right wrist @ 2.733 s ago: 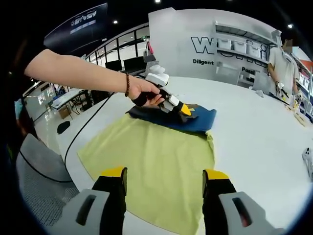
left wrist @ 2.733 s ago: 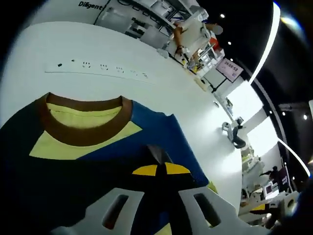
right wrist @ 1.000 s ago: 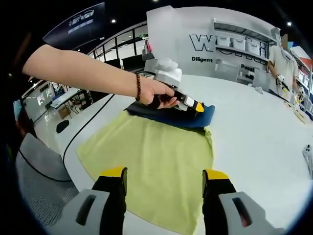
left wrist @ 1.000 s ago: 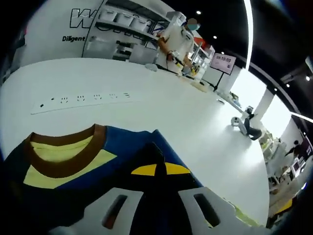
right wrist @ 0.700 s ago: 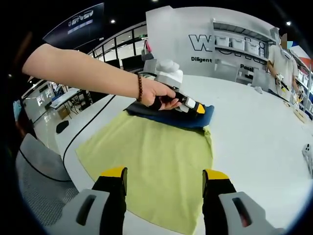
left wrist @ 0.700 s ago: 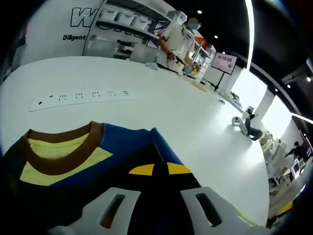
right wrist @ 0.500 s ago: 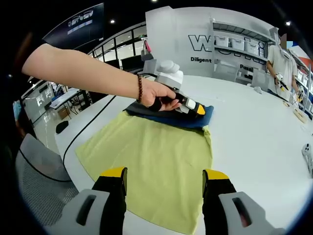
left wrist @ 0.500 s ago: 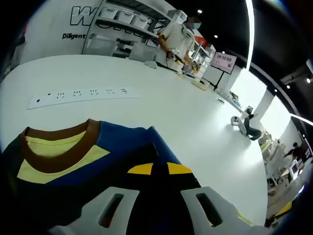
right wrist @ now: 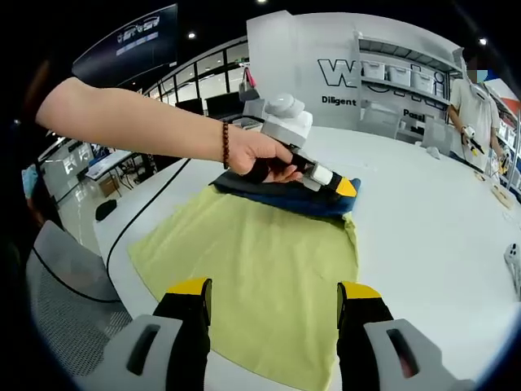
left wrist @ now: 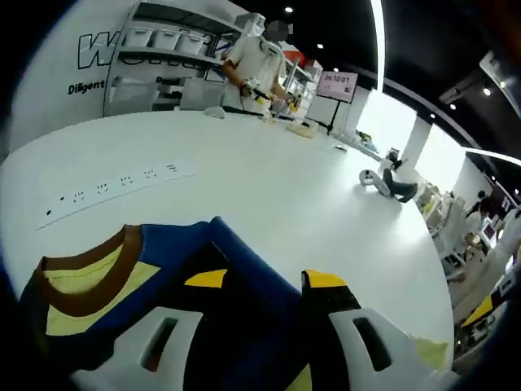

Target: Fold the garment on the visible template until the final outline fits inside the template.

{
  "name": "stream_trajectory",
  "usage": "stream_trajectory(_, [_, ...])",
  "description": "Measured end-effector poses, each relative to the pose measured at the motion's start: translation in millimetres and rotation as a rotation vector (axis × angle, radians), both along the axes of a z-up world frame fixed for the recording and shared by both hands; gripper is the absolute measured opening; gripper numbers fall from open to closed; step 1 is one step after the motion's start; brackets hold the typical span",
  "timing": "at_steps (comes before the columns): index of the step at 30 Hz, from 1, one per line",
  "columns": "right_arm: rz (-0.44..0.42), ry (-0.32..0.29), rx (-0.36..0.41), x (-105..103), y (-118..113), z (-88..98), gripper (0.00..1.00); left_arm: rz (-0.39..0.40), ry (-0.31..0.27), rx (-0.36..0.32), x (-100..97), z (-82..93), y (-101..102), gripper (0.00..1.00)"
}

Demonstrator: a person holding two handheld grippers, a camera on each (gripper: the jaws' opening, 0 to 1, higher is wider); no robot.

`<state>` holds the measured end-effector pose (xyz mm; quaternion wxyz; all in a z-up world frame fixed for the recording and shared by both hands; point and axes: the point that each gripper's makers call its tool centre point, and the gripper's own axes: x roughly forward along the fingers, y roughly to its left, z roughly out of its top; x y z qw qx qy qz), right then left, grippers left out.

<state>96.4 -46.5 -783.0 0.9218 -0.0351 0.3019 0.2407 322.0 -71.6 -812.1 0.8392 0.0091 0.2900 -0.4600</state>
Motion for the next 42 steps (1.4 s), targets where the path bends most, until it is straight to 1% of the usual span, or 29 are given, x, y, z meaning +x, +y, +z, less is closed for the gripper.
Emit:
stream_trajectory(1, [-0.001,0.000,0.001,0,0,0.1,0.59,-0.009,-0.023,0.007,-1.0,3.3,0,0.31])
stream_trajectory(3, [-0.001,0.001,0.000,0,-1,-0.6,0.59,-0.033,-0.104,0.023,0.2,11.6,2,0.30])
stream_trajectory(4, [-0.001,0.001,0.000,0,-2,-0.8,0.59,-0.049,-0.119,0.035,-1.1,12.2,3,0.29])
stream_trajectory(6, [-0.002,0.001,0.000,0,-3,-1.4,0.59,-0.069,-0.133,0.054,-2.6,11.5,7,0.25])
stream_trajectory(8, [-0.004,0.001,-0.001,0,-4,-1.6,0.59,-0.105,-0.163,0.057,-5.2,12.6,10,0.26])
stream_trajectory(10, [-0.006,0.000,0.002,0,-4,-1.5,0.59,-0.114,-0.167,0.073,-7.0,8.6,16,0.26])
stream_trajectory(12, [-0.006,0.000,-0.001,0,-4,-1.9,0.59,-0.133,-0.170,0.105,-7.2,1.1,23,0.24])
stream_trajectory(14, [-0.003,0.001,-0.009,0,-5,-2.7,0.59,-0.176,-0.189,0.161,-8.3,-7.8,31,0.23])
stream_trajectory(21, [0.002,0.002,-0.011,0,-2,-2.6,0.59,-0.217,-0.202,0.207,-5.3,-19.5,46,0.21])
stream_trajectory(23, [0.003,0.002,-0.008,0,0,-2.4,0.59,-0.234,-0.213,0.228,-1.2,-23.8,50,0.21])
stream_trajectory(27, [0.003,0.003,-0.008,0,1,-2.1,0.59,-0.263,-0.213,0.253,-3.5,-27.1,54,0.19])
stream_trajectory(29, [0.003,0.003,-0.008,0,1,-2.0,0.59,-0.266,-0.212,0.254,-3.4,-27.5,54,0.18])
stream_trajectory(33, [0.000,0.002,-0.010,0,0,-1.3,0.59,-0.273,-0.206,0.275,-3.8,-33.7,56,0.13])
stream_trajectory(35, [-0.001,0.002,-0.010,0,-1,-1.1,0.59,-0.260,-0.196,0.277,-2.9,-36.4,59,0.10])
stream_trajectory(37, [-0.001,0.001,-0.011,-1,-1,-0.9,0.59,-0.223,-0.171,0.250,0.1,-36.9,60,0.08])
stream_trajectory(40, [-0.003,0.003,-0.010,-1,-1,-1.3,0.59,-0.206,-0.163,0.236,2.0,-37.2,60,0.02])
stream_trajectory(42, [-0.004,0.003,-0.010,-1,-1,-1.3,0.59,-0.203,-0.170,0.236,0.7,-36.8,60,0.01])
